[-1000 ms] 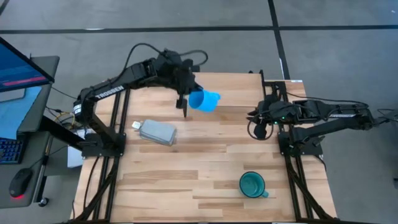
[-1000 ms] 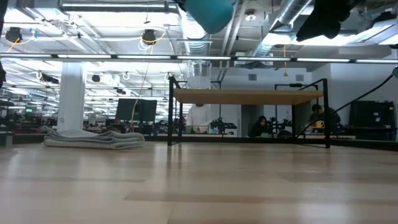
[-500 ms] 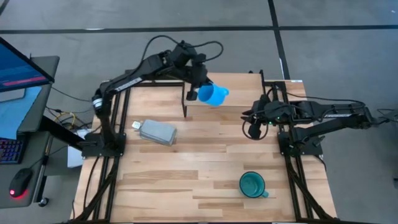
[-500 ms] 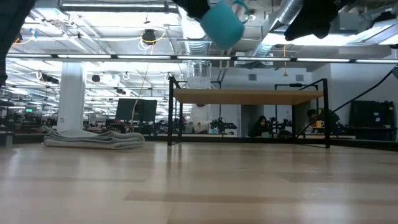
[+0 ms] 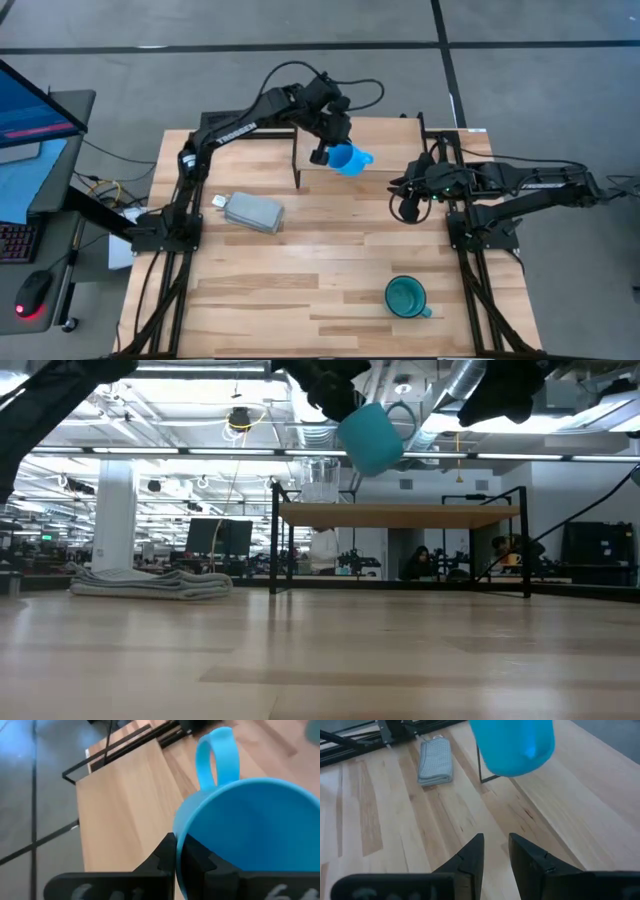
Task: Stack small to large cups/mugs on shelf
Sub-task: Put the blue mug on the shelf
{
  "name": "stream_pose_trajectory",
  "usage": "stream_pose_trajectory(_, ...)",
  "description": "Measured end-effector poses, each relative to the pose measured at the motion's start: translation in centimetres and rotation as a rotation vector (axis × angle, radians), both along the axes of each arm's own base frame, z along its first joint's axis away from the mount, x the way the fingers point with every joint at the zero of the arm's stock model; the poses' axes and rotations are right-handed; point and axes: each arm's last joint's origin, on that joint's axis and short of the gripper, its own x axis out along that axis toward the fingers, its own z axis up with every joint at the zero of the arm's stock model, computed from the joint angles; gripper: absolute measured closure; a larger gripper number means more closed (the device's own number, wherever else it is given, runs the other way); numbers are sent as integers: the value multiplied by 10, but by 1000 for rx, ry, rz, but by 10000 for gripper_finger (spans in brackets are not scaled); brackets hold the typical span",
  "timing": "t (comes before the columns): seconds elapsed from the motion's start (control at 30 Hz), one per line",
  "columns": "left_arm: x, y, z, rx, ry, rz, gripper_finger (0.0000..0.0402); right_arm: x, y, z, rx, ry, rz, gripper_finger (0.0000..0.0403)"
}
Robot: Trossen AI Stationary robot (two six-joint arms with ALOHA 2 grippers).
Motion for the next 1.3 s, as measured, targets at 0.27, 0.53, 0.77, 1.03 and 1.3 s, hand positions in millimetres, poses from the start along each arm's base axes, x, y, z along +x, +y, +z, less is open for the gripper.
stream_pose_trajectory(0.27, 4, -16, 1, 25, 27, -28, 401, 0, -1, 0, 0, 0, -6, 290)
stream_pose_trajectory(0.53, 7, -47, -7, 34, 131, -136, 401, 0, -1, 0, 0, 1, -5, 290)
stream_pose_trajectory(0.77, 22, -80, -31, 9, 241, -245, 401, 0, -1, 0, 1, 2, -4, 290)
stream_pose_trajectory(1.03, 54, -104, -86, 7, 371, -284, 401, -2, -1, -2, 2, 22, -1, 290)
stream_pose_trajectory(1.3, 72, -122, -129, -7, 461, -303, 401, -3, -1, -4, 1, 53, 0, 290)
